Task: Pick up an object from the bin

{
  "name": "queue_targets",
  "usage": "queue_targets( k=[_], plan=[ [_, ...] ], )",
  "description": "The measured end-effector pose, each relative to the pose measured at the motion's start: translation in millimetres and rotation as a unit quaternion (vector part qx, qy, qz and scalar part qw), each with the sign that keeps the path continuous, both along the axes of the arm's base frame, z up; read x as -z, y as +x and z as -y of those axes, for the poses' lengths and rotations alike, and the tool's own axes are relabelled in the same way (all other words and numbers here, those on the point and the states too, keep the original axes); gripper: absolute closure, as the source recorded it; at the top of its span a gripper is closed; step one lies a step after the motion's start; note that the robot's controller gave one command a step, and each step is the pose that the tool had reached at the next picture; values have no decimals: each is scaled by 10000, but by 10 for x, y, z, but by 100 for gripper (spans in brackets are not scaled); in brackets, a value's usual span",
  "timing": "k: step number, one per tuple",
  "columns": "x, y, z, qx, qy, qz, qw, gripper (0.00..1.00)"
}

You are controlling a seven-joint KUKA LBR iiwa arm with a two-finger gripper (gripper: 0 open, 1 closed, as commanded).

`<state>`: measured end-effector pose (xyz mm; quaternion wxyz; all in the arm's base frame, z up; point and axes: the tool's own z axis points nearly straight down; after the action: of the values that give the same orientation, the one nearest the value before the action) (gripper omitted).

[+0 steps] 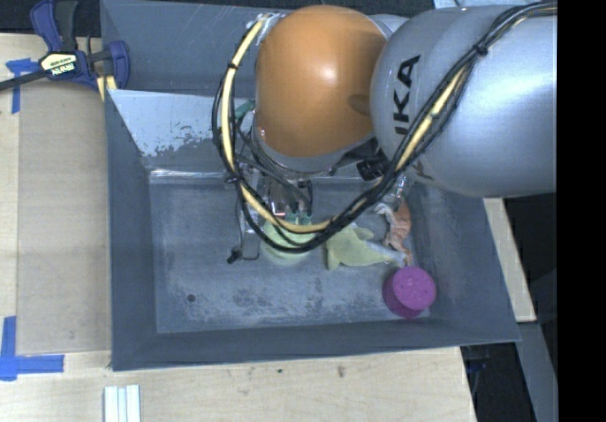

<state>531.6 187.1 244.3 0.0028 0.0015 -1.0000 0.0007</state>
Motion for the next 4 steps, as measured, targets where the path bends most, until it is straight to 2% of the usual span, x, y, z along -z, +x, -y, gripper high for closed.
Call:
queue_targets(
  k=[1,2,3,4],
  plan=[
    [-48,17,9,16,13,43,10000,0],
    [796,262,640,260,14,63,9996,0],
    [822,930,324,-433,21,76,9990,0],
    [997,545,1298,706,3,41,9975,0]
  ],
)
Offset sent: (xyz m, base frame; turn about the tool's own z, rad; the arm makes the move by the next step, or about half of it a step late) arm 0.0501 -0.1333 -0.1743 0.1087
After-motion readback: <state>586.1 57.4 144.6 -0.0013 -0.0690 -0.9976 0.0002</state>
